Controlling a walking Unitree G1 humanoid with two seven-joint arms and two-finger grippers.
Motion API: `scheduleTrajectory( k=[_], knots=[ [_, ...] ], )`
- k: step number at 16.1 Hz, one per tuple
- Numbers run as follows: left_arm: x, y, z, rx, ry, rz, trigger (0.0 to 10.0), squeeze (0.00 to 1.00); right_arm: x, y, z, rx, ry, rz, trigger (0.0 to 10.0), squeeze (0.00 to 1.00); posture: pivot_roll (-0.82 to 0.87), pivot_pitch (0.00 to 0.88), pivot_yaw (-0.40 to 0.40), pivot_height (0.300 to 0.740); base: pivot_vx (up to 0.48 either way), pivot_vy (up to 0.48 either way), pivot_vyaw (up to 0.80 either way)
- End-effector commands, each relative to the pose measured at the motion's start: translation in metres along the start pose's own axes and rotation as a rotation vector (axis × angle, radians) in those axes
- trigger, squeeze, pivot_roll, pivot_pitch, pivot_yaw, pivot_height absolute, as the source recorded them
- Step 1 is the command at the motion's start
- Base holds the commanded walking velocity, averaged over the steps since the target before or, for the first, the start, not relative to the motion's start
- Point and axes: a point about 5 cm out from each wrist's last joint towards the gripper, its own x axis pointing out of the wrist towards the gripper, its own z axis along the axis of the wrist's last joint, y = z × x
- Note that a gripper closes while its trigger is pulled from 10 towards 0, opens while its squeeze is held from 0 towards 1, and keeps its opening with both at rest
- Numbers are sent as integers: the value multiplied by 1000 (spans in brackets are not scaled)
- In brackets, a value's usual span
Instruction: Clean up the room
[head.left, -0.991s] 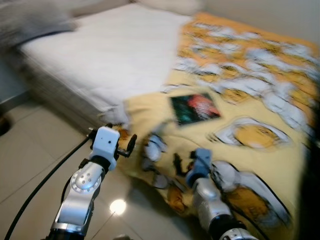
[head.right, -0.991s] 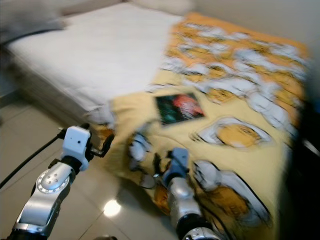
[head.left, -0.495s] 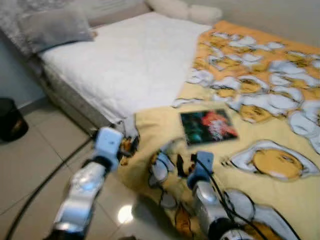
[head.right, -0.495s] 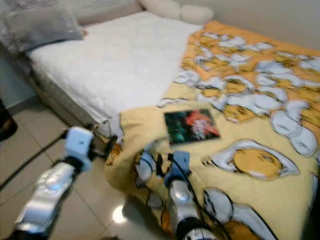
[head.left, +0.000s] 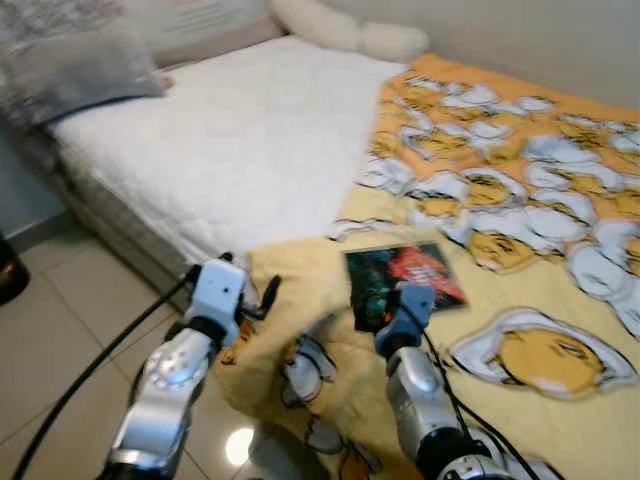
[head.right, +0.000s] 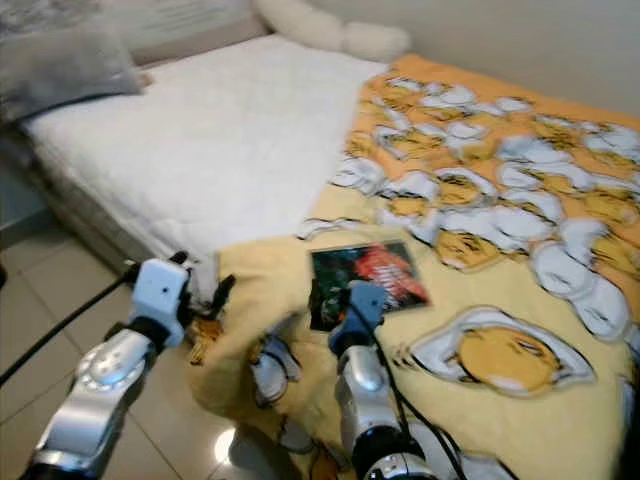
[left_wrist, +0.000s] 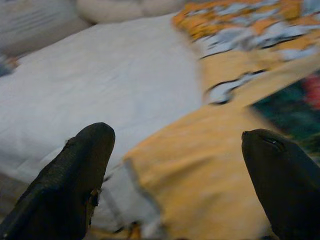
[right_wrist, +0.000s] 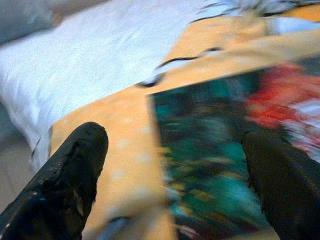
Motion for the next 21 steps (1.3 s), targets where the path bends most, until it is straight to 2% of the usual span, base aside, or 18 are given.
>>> scheduleTrajectory(
  k=[1, 4, 5, 6, 7, 8, 9, 10, 11, 13, 14, 15, 16, 17, 19, 21],
  knots=[
    [1, -4, 6, -9, -31, -31, 10000, 0, 3, 16, -1, -11, 23, 19, 10000, 0, 39, 19, -14, 740, 0, 0, 0],
    [-2, -12, 8, -12, -46, -99, 10000, 0, 0, 12, -5, -7, 41, 34, 10000, 0, 36, 19, -13, 740, 0, 0, 0],
    [-3, -14, 8, -11, -44, -127, 10000, 0, 0, 12, 0, -10, 0, 54, 10000, 0, 35, 20, -12, 740, 0, 0, 0],
    [-4, -16, 7, 0, -33, -149, 10000, 0, 3, -11, 22, -19, -110, 59, 10000, 0, 36, 21, -8, 740, 0, 0, 0],
    [-5, -16, 5, 8, -19, -160, 10000, 0, 6, -65, 86, -45, -285, 83, 10000, 0, 34, 23, -5, 740, 0, 0, 0],
    [-5, -15, 4, 12, -11, -158, 10000, 0, 3, -72, 127, -98, -401, 141, 10000, 0, 31, 24, -4, 740, 0, 0, 0],
    [-5, -14, 3, 13, -9, -155, 10000, 0, 3, -66, 134, -125, -425, 160, 10000, 0, 31, 24, -4, 740, 0, 0, 0],
    [-4, -12, 4, 14, -8, -144, 10000, 0, 7, -53, 142, -169, -432, 206, 10000, 0, 24, 25, -7, 740, 0, 0, 0],
    [-3, -11, 5, 12, -13, -135, 10000, 0, 10, -45, 143, -188, -410, 234, 10000, 0, 20, 26, -10, 740, 0, 0, 0],
    [-1, -9, 8, 7, -24, -128, 10000, 0, 20, -42, 111, -267, -125, 228, 10000, 0, 14, 36, -17, 740, 0, 0, 0],
    [0, -10, 9, 8, -29, -146, 10000, 0, 22, -46, 91, -260, 31, 206, 10000, 0, 15, 39, -21, 740, 0, 0, 0],
    [1, -10, 10, 15, -32, -160, 10000, 0, 21, -49, 78, -237, 132, 191, 10000, 0, 15, 45, -23, 740, 0, 0, 0],
    [0, -10, 11, 13, -35, -182, 10000, 0, 21, -49, 73, -170, 164, 180, 10000, 0, 17, 55, -25, 740, 0, 0, 0],
    [-2, -12, 12, 20, -38, -234, 10000, 0, 19, -51, 66, -76, 219, 167, 10000, 184, 14, 63, -25, 740, 0, 0, 0],
    [-6, -16, 12, 41, -35, -321, 10000, 0, 16, -55, 61, 61, 278, 176, 10000, 1000, 13, 69, -24, 740, 0, 0, 0],
    [-9, -20, 11, 56, -24, -409, 10000, 0, 8, -65, 51, 184, 384, 168, 10000, 1000, 8, 77, -24, 740, 0, 0, 0]
  ],
)
